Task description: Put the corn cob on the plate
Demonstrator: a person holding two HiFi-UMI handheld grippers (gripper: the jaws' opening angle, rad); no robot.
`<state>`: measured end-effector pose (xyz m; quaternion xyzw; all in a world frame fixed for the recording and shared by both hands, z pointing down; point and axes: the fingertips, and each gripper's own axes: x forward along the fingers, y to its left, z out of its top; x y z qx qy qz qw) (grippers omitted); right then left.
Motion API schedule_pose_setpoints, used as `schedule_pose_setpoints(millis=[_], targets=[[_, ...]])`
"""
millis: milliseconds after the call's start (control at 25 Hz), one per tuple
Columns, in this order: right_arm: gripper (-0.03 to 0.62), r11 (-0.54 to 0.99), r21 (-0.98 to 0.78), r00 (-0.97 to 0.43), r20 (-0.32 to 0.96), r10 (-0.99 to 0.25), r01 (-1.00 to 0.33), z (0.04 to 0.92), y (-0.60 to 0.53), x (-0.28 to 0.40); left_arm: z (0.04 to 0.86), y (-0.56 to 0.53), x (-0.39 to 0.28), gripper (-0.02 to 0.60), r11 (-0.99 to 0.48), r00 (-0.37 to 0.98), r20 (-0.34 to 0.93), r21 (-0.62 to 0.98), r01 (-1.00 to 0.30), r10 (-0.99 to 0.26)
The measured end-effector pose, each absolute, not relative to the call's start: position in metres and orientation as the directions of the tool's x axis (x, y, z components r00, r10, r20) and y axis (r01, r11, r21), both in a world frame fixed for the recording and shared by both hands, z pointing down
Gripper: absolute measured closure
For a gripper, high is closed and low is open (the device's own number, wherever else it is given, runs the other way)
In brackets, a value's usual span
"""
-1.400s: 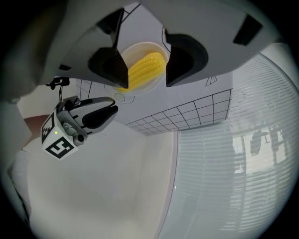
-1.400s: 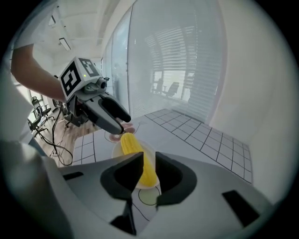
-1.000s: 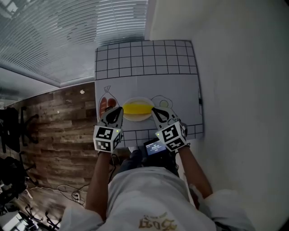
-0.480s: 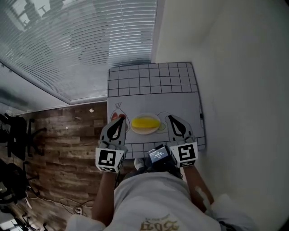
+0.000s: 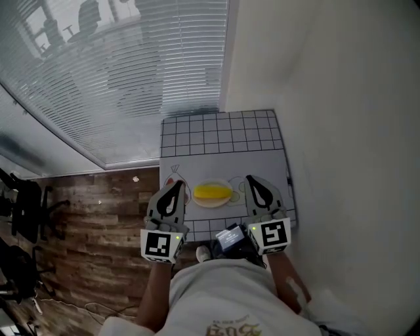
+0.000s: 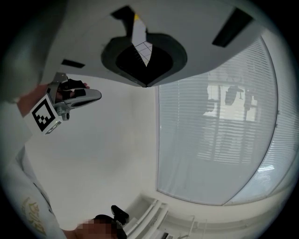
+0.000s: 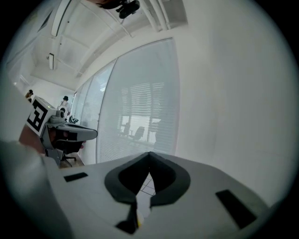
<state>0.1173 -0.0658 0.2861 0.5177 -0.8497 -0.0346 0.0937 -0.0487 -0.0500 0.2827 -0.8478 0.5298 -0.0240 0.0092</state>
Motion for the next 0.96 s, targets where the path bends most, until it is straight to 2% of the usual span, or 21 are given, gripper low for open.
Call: schedule_pose_setpoints(millis=[960], targets=[[0.588,0.427,0.131,-0.41,0.137,-0.902,-0.895,0.296,-0.04,0.132,0.291,-0.028,-0.054,0.572,-0.443,0.44,0.048,-0.073,-0.894,-0.897]])
